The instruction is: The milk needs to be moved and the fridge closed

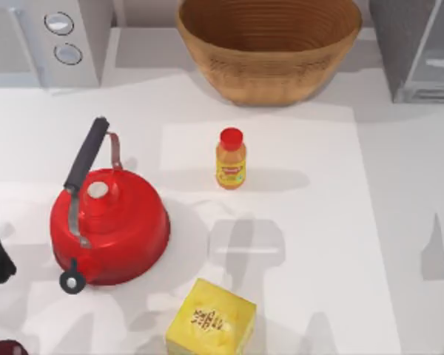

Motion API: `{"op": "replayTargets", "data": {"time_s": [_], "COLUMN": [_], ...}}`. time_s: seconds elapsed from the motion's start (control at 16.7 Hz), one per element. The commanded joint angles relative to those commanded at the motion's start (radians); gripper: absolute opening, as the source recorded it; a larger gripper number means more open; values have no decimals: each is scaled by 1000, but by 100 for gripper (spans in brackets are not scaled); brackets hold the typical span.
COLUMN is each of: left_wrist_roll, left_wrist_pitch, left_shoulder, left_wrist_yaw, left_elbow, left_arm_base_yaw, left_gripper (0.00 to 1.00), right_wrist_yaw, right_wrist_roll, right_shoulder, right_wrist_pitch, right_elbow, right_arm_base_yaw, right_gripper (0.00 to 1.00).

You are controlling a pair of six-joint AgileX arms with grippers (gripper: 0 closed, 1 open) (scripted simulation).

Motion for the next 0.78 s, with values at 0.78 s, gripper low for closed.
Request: {"op": "replayTargets", "data": {"time_s": [0.78], "left_wrist_roll": [0], "left_wrist_pitch": [0], "left_shoulder": [0], "left_wrist_yaw": [0], "left_elbow": [0], "left_arm_base_yaw": [0], "left_gripper": [100], "right_wrist_yaw": [2], "right_wrist_roll": [6], "right_shoulder": [-172], "right_wrist_pitch": [-225], "right_elbow": [109], "right_arm_base_yaw": [1], "right_gripper": [100]}}
